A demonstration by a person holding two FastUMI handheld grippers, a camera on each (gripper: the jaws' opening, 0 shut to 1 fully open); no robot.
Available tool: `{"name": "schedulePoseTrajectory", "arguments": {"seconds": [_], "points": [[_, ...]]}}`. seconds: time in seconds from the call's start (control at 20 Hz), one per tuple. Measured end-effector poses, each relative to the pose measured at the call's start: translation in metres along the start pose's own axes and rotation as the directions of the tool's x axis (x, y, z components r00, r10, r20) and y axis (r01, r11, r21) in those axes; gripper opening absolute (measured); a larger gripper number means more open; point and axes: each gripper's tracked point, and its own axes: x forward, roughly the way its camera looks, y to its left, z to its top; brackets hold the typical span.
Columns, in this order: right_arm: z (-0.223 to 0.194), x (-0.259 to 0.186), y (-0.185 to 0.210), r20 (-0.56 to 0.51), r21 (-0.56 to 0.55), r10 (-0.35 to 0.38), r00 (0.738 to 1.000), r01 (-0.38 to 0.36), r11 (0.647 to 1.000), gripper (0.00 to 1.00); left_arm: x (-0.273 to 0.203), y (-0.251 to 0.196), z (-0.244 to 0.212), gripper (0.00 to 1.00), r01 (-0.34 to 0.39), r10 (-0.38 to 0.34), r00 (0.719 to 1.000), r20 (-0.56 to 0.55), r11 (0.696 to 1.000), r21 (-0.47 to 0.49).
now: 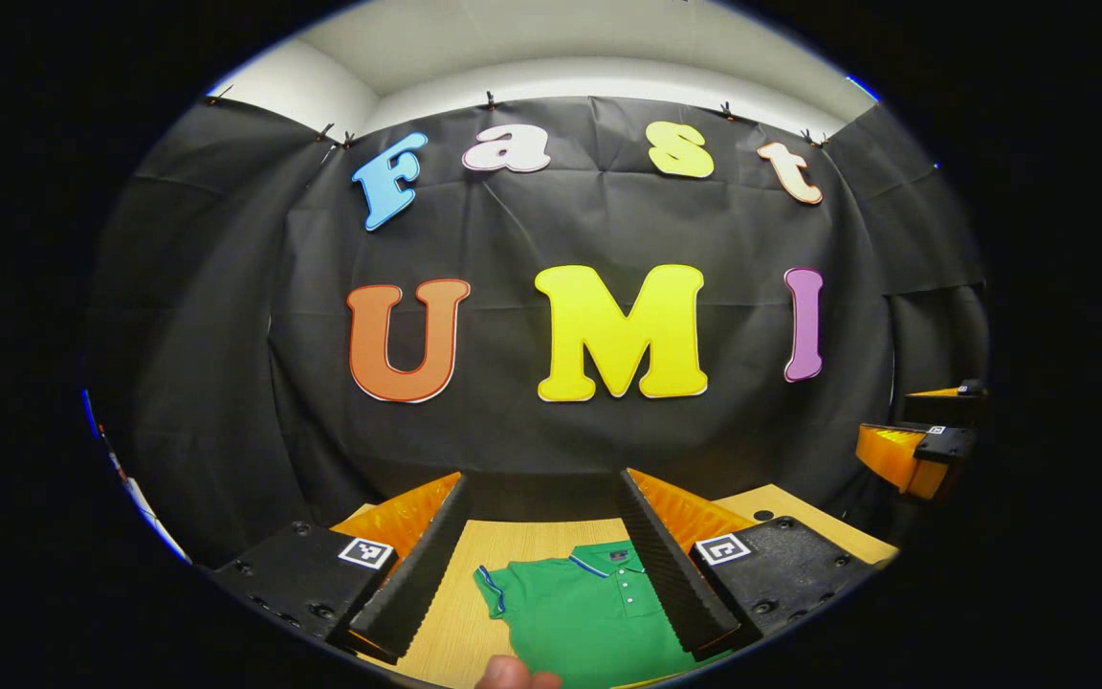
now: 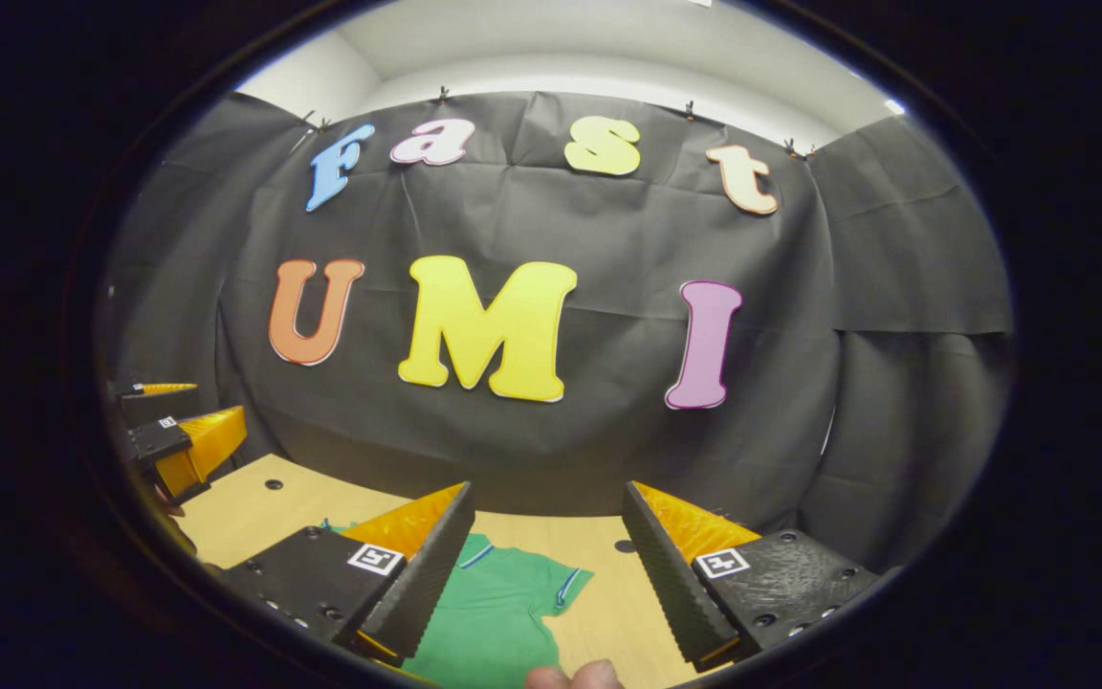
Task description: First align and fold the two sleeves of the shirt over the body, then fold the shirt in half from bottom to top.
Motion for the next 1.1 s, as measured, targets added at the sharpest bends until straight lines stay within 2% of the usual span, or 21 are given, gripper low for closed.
{"name": "schedulePoseTrajectory", "arguments": {"seconds": [0.2, 0.25, 0.3, 0.45, 0.55, 0.6, 0.7, 0.8, 1.1], "points": [[-0.019, 0.009, -0.002, -0.053, -0.011, 0.003, 0.999, -0.003, 1.000, 0.95, 0.002, 0.001, -0.003, 0.99, 0.000, 0.000, 1.000, -0.006, 1.000, 0.010], [-0.025, 0.012, -0.001, -0.068, -0.011, 0.007, 0.998, -0.007, 1.000, 0.97, 0.002, 0.001, -0.003, 0.99, 0.001, -0.001, 1.000, -0.003, 1.000, 0.010], [-0.033, 0.016, -0.002, -0.082, -0.009, 0.008, 0.997, -0.008, 1.000, 0.95, 0.002, 0.001, -0.001, 0.99, 0.002, -0.002, 1.000, 0.003, 1.000, 0.011], [-0.071, 0.035, -0.006, -0.167, -0.017, -0.001, 0.986, -0.002, 1.000, 0.97, 0.001, 0.003, -0.001, 0.99, -0.006, 0.006, 1.000, 0.008, 1.000, 0.030], [-0.096, 0.048, -0.007, -0.223, -0.017, 0.002, 0.975, -0.006, 1.000, 0.95, 0.003, 0.003, -0.002, 0.99, -0.005, 0.005, 1.000, 0.008, 1.000, 0.031], [-0.106, 0.054, -0.008, -0.245, -0.018, 0.004, 0.970, -0.008, 1.000, 0.98, 0.002, 0.003, -0.004, 0.99, -0.005, 0.005, 1.000, 0.006, 0.999, 0.032], [-0.126, 0.068, -0.010, -0.284, -0.018, 0.005, 0.959, -0.010, 1.000, 0.95, 0.004, 0.004, -0.007, 0.99, -0.007, 0.007, 1.000, -0.004, 0.999, 0.035], [-0.145, 0.080, -0.013, -0.323, -0.016, 0.006, 0.946, -0.012, 1.000, 0.97, 0.006, 0.004, -0.011, 0.99, -0.007, 0.008, 1.000, -0.016, 1.000, 0.029], [-0.216, 0.121, -0.022, -0.454, 0.006, -0.001, 0.891, 0.004, 1.000, 0.98, 0.015, 0.008, -0.016, 0.99, -0.035, 0.037, 0.999, -0.034, 0.998, 0.053]]}}
